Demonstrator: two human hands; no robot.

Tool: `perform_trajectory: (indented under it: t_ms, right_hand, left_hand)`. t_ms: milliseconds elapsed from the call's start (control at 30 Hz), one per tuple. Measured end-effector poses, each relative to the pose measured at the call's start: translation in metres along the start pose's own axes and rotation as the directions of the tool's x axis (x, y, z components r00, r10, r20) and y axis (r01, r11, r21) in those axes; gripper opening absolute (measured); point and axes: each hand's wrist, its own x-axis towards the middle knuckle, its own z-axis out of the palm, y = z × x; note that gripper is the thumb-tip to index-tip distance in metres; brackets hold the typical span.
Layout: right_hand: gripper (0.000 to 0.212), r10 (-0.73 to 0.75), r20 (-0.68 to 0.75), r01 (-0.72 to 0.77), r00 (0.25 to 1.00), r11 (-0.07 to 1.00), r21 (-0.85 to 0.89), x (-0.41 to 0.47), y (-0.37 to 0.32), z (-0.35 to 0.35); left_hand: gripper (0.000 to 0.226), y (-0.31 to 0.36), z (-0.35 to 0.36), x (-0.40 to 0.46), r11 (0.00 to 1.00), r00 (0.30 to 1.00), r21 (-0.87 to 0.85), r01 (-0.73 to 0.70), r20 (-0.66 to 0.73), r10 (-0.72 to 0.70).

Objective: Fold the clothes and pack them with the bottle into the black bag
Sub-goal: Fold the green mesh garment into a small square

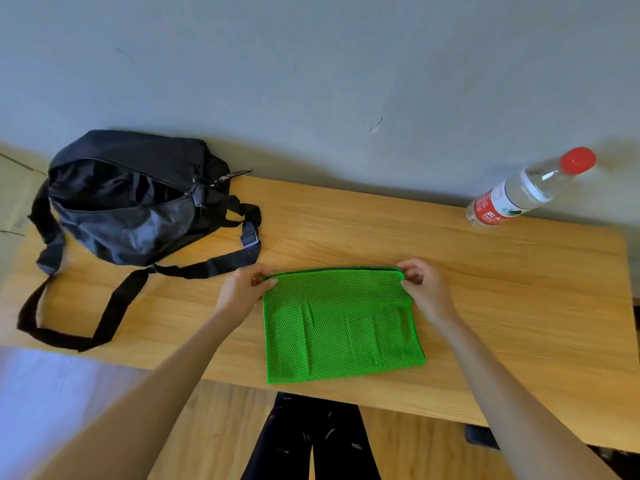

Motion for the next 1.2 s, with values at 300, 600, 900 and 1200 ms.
perform_trajectory:
  t_ms: [300,600,900,1200]
  right_hand:
    - [0.022,-0.146,-0.044,0.124,0.988,0.937,-0.327,0.007,0.015,0.016]
    - [0.021,-0.040,-0.103,0.062,0.994,0.972,0.226,0.007,0.018,-0.003]
    - [0.024,-0.078,-0.290,0.153,0.954,0.957,0.246,0.036,0.017,-0.018]
    - [0.033,-0.507,-0.383,0.313,0.772,0.828,-0.465,0.025,0.019,-0.002]
  left_hand:
    - [0.048,-0.006,0.015,-0.003,0.856,0.962,0.475,-0.206,-0.061,0.265]
    - [0.032,0.016,0.005,0.022,0.996,0.997,-0.051,-0.078,-0.011,0.077]
    - [0.036,0.048,0.025,0.057,0.983,0.996,-0.172,-0.069,-0.064,0.059]
    - [0.055,0.049,0.051,0.041,0.740,0.749,0.488,-0.462,-0.232,0.620]
